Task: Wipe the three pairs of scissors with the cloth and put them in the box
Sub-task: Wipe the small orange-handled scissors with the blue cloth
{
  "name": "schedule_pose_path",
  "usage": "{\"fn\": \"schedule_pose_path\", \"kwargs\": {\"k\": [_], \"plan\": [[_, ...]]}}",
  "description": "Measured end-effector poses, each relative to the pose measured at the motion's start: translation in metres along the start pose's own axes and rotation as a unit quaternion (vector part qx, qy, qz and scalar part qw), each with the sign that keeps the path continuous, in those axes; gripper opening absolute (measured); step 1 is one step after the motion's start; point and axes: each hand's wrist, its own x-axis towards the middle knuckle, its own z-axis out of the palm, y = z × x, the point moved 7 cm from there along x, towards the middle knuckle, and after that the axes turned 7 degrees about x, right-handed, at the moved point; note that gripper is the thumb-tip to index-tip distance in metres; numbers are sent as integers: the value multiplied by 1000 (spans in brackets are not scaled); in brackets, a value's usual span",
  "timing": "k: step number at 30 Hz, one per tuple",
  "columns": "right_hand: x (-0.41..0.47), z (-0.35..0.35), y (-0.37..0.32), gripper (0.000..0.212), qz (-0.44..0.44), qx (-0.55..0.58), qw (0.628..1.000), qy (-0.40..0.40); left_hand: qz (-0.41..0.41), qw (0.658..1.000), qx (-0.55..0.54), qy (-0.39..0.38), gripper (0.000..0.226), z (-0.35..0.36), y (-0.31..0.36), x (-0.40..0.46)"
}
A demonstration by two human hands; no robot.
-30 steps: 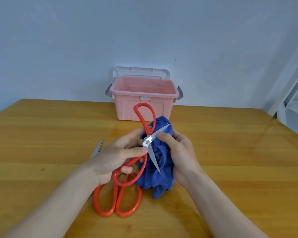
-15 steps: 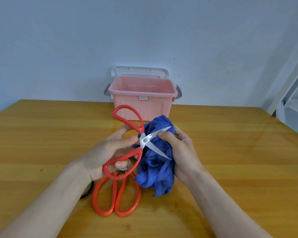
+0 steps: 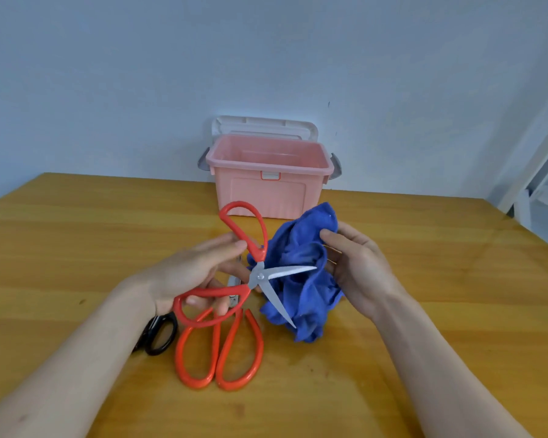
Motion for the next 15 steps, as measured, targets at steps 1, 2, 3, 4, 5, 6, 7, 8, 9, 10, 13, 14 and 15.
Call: {"fn": "schedule_pose_path", "kwargs": {"k": [1, 2, 3, 4, 5, 6, 7, 8, 9, 10, 13, 14, 15], "plan": [[-2, 6, 0, 20, -4, -24, 1000, -18, -6, 1000, 29, 10, 27, 1, -1, 0], [-4, 13, 2, 23, -1, -50, 998, -43, -10, 999, 49, 16, 26, 2, -1, 0], [-6, 20, 3, 33, 3, -78, 995, -64, -10, 998, 65, 16, 25, 4, -1, 0], [-8, 24, 6, 45, 10, -102, 992, -79, -10, 997, 75, 17, 24, 6, -1, 0], [-9, 27, 8, 54, 10, -131, 988, -84, -8, 996, 82, 19, 24, 7, 0, 0], [-9, 29, 9, 58, 1, -164, 983, -84, -4, 996, 87, 20, 25, 8, 1, 0], [-10, 31, 9, 58, -16, -198, 976, -85, 2, 995, 92, 22, 26, 7, 2, 0], [-10, 34, 9, 54, -34, -231, 968, -87, 6, 995, 98, 28, 27, 7, 3, 0], [-11, 35, 8, 45, -50, -256, 961, -90, 8, 994, 103, 35, 28, 6, 3, 1], [-12, 37, 8, 34, -60, -270, 957, -94, 11, 993, 107, 42, 28, 5, 3, 1], [-13, 42, 11, 23, -58, -303, 944, -119, 23, 993, 108, 46, 26, 6, 5, 2], [-13, 41, 12, 26, -48, -312, 940, -125, 27, 993, 108, 47, 25, 7, 6, 2], [-13, 41, 14, 29, -35, -313, 940, -130, 30, 992, 110, 48, 24, 7, 7, 1]]}}
